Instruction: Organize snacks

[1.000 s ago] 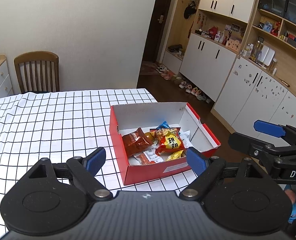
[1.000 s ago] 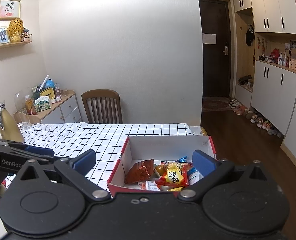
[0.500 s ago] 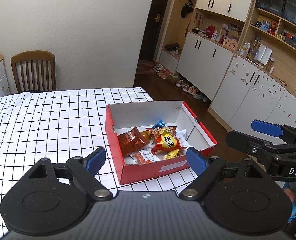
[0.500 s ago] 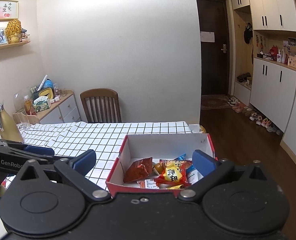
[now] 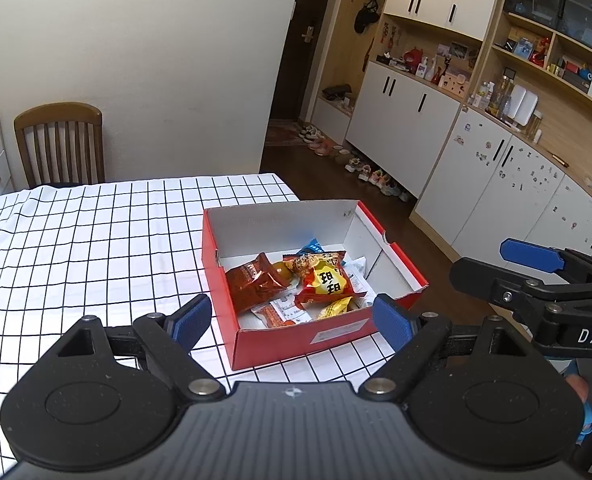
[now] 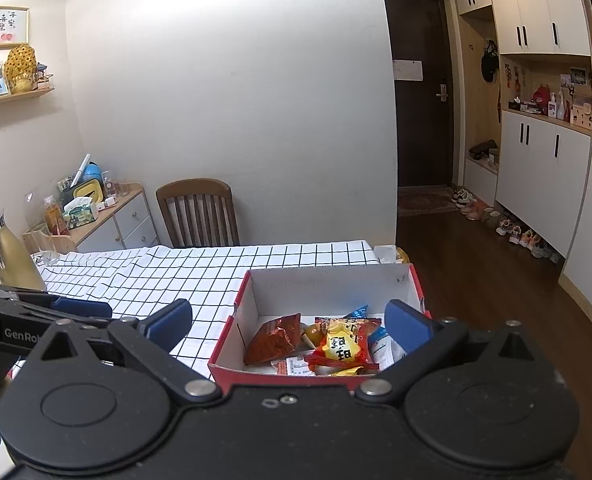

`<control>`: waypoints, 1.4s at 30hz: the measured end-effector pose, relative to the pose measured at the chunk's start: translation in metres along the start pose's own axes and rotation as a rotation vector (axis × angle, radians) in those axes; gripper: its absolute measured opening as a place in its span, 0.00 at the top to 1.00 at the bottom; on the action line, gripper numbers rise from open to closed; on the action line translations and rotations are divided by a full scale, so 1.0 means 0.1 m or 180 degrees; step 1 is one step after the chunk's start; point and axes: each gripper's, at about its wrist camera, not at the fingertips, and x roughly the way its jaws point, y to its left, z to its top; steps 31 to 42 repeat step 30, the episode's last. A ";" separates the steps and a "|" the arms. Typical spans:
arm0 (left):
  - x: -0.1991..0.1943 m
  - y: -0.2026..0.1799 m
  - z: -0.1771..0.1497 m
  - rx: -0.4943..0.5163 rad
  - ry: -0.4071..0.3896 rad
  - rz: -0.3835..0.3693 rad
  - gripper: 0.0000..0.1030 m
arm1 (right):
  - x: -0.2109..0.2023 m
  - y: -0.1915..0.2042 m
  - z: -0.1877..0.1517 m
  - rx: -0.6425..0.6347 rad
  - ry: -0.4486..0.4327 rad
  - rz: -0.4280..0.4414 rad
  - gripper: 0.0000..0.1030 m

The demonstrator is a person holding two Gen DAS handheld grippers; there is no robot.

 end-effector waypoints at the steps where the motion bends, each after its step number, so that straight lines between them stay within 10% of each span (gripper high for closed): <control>1: 0.01 0.00 0.00 0.0001 0.0010 -0.0003 0.15 | 0.00 0.00 0.00 0.0006 0.0001 -0.0004 0.00; 42: 0.22 -0.01 0.01 0.0054 0.0208 -0.0099 0.15 | 0.08 -0.12 -0.04 0.0178 0.0209 -0.0350 0.00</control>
